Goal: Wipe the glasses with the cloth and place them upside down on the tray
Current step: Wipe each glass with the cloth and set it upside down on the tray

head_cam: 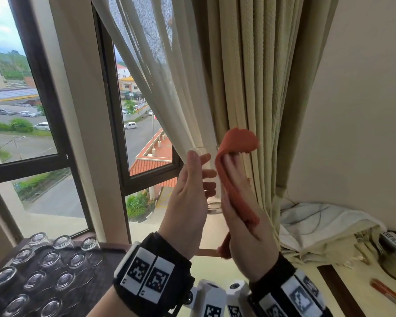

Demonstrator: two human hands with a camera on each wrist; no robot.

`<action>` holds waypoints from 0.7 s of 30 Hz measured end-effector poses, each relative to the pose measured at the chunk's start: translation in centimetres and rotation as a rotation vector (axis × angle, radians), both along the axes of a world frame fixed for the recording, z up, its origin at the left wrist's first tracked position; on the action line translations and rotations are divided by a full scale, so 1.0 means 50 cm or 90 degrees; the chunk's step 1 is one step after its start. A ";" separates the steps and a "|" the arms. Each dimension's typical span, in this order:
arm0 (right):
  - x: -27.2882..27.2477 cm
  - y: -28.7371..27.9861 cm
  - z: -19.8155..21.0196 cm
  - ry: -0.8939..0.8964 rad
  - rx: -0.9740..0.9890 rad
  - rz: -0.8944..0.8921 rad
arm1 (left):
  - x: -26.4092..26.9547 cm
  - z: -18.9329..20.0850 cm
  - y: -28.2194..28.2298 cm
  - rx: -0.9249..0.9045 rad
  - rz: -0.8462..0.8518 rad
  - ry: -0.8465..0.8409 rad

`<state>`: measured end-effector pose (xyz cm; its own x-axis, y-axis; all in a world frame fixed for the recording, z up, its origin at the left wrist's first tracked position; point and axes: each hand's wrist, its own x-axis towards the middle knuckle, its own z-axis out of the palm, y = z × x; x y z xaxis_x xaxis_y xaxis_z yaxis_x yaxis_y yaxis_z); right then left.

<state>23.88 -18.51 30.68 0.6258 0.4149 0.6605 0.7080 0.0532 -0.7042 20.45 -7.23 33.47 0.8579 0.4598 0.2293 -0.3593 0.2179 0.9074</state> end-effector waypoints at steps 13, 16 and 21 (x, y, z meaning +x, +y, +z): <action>-0.010 -0.002 0.011 0.158 0.139 0.076 | -0.008 -0.001 -0.001 0.039 -0.017 0.008; -0.026 -0.009 0.021 0.022 0.070 0.058 | -0.003 0.004 -0.001 -0.003 -0.014 0.020; -0.014 0.017 -0.067 -0.094 -0.046 0.034 | -0.011 0.024 0.029 -0.085 -0.018 0.010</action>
<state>23.18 -17.68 27.34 0.4999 0.4942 0.7112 0.8019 0.0460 -0.5957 19.87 -5.79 34.65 0.8741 0.4607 0.1543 -0.3373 0.3468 0.8752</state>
